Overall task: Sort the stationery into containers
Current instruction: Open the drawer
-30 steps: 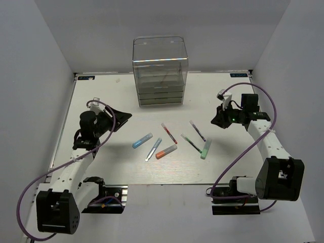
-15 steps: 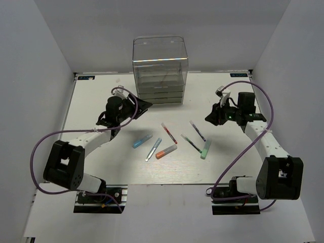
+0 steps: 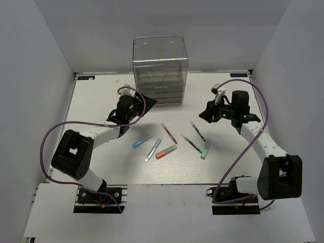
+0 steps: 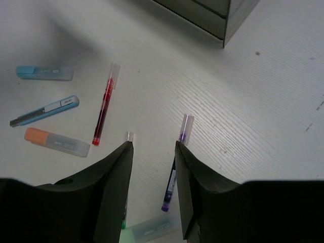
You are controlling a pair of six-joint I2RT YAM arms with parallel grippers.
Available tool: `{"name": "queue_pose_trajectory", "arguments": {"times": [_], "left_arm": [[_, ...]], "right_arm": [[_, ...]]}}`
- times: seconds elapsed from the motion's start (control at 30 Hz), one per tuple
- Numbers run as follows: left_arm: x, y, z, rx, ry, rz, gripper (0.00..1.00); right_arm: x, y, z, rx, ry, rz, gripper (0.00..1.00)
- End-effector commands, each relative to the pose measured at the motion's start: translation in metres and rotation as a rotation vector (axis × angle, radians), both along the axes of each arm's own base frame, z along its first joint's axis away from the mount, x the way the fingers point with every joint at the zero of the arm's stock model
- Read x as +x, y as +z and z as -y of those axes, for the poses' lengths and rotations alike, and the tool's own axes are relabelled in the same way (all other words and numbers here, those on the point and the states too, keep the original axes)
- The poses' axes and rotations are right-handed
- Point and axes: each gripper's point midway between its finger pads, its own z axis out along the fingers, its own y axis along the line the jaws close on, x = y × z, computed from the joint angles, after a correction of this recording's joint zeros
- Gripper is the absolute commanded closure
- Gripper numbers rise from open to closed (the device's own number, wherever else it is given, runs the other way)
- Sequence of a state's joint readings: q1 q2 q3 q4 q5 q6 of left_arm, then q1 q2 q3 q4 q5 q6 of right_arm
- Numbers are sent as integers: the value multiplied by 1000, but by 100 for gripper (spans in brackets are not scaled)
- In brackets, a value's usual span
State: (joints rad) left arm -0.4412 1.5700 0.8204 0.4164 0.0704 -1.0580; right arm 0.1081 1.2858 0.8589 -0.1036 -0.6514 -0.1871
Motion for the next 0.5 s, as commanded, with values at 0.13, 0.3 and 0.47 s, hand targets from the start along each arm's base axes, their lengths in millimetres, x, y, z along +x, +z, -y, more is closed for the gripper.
{"name": "queue_pose_trajectory", "arguments": {"times": [0.13, 0.3, 0.47], "left_arm": [[-40, -3, -14, 199, -64, -29, 33], [-51, 0, -24, 94, 5, 1, 31], [-30, 25, -30, -96, 134, 146, 34]], "right_arm": [[19, 20, -42, -135, 75, 240, 53], [19, 8, -52, -217, 72, 296, 52], [15, -2, -49, -258, 38, 297, 54]]}}
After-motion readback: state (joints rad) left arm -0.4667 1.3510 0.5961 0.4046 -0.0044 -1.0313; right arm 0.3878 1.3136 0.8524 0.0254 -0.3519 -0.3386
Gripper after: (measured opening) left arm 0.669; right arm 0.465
